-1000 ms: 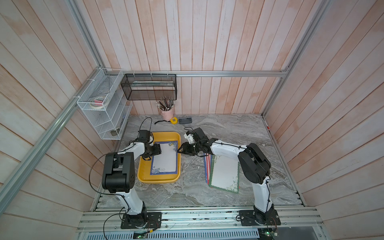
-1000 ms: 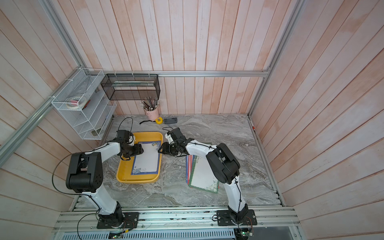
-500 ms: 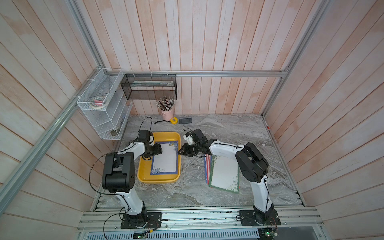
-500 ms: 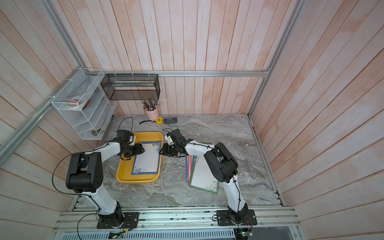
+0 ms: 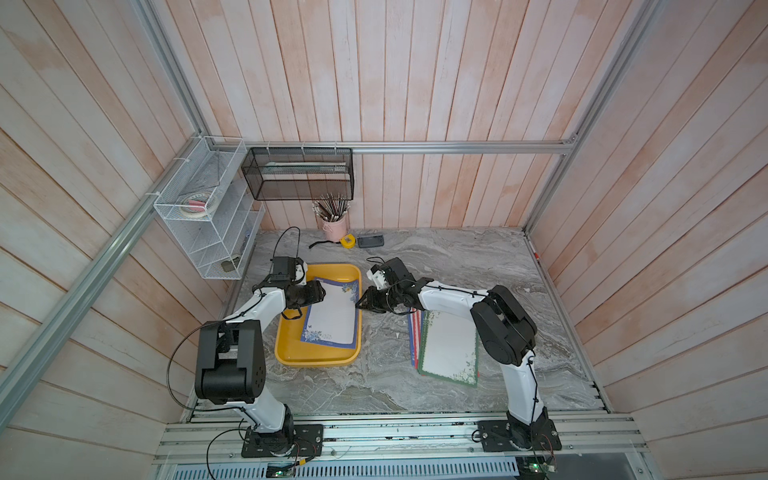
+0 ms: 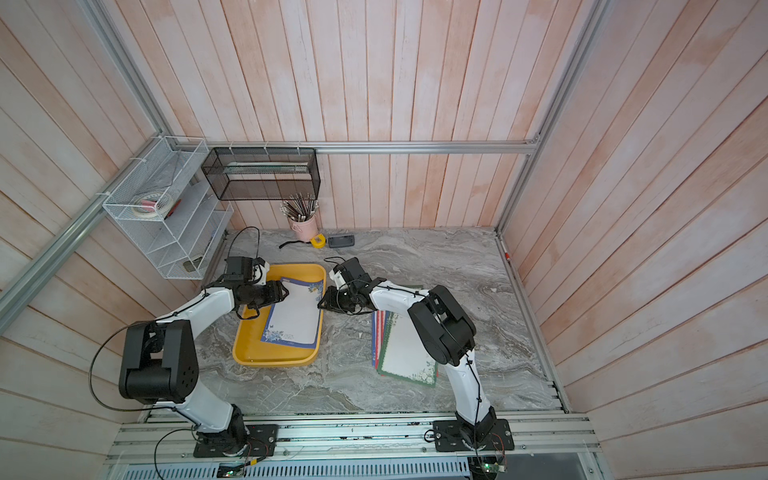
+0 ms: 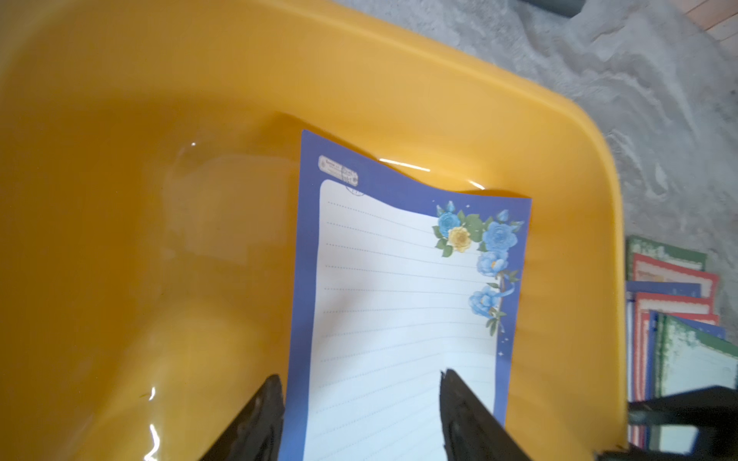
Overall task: Take out the stationery paper from the storage box
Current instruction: Pick up the stationery paper from the storage box.
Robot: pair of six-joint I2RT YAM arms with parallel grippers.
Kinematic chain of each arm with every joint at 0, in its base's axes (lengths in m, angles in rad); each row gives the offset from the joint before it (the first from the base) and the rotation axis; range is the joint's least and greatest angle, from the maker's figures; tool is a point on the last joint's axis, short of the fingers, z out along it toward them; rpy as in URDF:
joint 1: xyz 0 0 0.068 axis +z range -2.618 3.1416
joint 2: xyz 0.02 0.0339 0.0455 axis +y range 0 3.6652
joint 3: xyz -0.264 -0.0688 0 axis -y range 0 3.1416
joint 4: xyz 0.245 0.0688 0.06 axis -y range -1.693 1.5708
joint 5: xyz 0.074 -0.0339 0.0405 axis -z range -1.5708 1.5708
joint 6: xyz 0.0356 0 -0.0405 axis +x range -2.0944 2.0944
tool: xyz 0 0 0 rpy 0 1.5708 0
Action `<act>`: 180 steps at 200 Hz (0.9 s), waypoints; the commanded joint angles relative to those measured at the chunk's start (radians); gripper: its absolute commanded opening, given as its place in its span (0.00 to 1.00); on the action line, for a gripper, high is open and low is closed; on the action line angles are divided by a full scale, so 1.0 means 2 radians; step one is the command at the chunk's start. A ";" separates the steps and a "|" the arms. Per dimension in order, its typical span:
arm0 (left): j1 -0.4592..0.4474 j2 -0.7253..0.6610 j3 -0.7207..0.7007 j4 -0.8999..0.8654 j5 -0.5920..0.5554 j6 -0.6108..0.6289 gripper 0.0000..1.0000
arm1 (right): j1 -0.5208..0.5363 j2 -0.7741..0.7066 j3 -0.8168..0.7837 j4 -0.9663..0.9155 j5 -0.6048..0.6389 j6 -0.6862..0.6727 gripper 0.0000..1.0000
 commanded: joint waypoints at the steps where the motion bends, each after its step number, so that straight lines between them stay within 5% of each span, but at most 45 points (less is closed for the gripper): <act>1: 0.001 -0.028 -0.019 0.026 0.042 -0.011 0.63 | 0.004 0.004 0.008 0.003 0.000 0.004 0.30; 180: 0.000 0.021 -0.017 0.043 0.134 -0.043 0.62 | 0.004 0.006 0.007 0.003 -0.003 0.006 0.29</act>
